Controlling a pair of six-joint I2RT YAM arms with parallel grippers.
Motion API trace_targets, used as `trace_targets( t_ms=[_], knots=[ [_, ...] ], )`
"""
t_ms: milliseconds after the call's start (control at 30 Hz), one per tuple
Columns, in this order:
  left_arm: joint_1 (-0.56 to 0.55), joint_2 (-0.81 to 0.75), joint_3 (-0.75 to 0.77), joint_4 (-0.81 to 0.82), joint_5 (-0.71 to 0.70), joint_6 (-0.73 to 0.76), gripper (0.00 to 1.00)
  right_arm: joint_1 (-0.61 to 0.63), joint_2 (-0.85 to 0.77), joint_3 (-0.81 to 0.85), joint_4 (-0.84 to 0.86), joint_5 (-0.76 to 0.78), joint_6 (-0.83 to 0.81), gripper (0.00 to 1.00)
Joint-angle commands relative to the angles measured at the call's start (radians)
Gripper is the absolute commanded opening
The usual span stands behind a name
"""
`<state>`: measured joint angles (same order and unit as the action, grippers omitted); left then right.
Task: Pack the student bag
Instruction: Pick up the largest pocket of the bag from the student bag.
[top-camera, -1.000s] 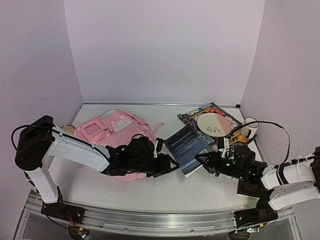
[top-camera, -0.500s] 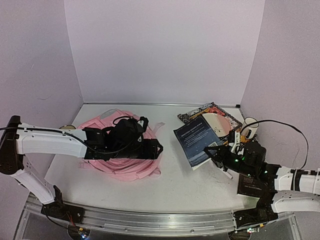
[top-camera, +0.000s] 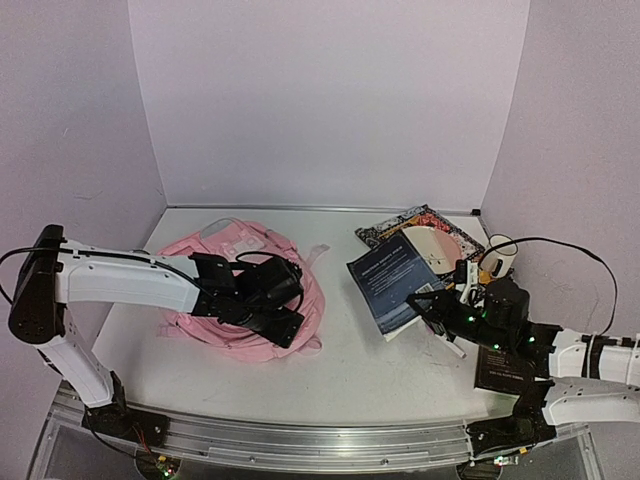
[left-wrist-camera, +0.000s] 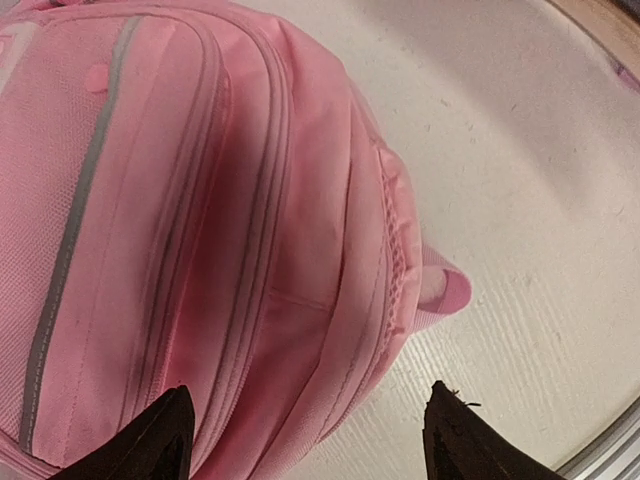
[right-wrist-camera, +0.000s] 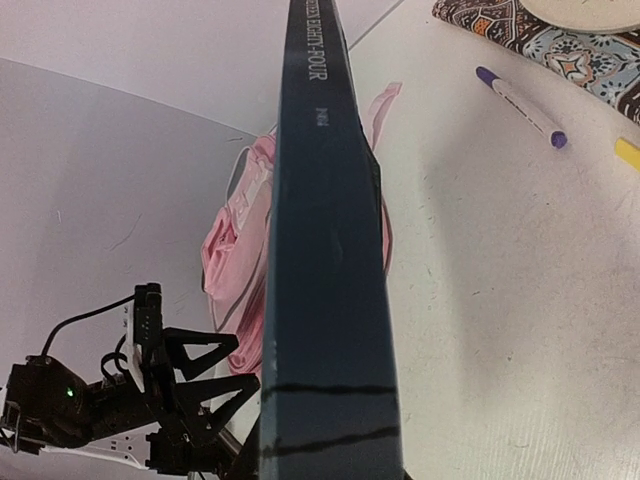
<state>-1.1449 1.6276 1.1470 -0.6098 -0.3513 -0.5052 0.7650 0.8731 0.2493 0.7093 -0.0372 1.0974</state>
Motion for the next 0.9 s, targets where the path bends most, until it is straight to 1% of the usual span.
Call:
trace_targets(
  t_ms=[0, 100, 267, 333, 467, 600, 867],
  knots=[
    [-0.013, 0.052, 0.070, -0.061, -0.011, 0.070, 0.79, 0.005, -0.014, 0.078, 0.154, 0.008, -0.021, 0.00],
    [-0.013, 0.093, 0.091, -0.076, -0.051, 0.074, 0.78, 0.005, -0.011, 0.077, 0.153, 0.004, -0.018, 0.00],
    [-0.013, 0.154, 0.141, -0.130, -0.185, 0.050, 0.72, 0.006, -0.012, 0.071, 0.153, 0.006, -0.010, 0.00],
    [-0.013, 0.164, 0.156, -0.144, -0.231, 0.039, 0.67, 0.005, -0.013, 0.070, 0.154, 0.006, -0.008, 0.00],
    [-0.012, 0.159, 0.175, -0.166, -0.283, 0.019, 0.53, 0.005, -0.014, 0.069, 0.153, 0.002, -0.008, 0.00],
    [-0.013, 0.163, 0.176, -0.175, -0.296, 0.012, 0.47, 0.005, -0.012, 0.070, 0.153, 0.000, -0.007, 0.00],
    [-0.015, 0.246, 0.189, -0.174, -0.236, 0.023, 0.46, 0.005, 0.003, 0.079, 0.157, -0.011, -0.010, 0.00]
  ],
)
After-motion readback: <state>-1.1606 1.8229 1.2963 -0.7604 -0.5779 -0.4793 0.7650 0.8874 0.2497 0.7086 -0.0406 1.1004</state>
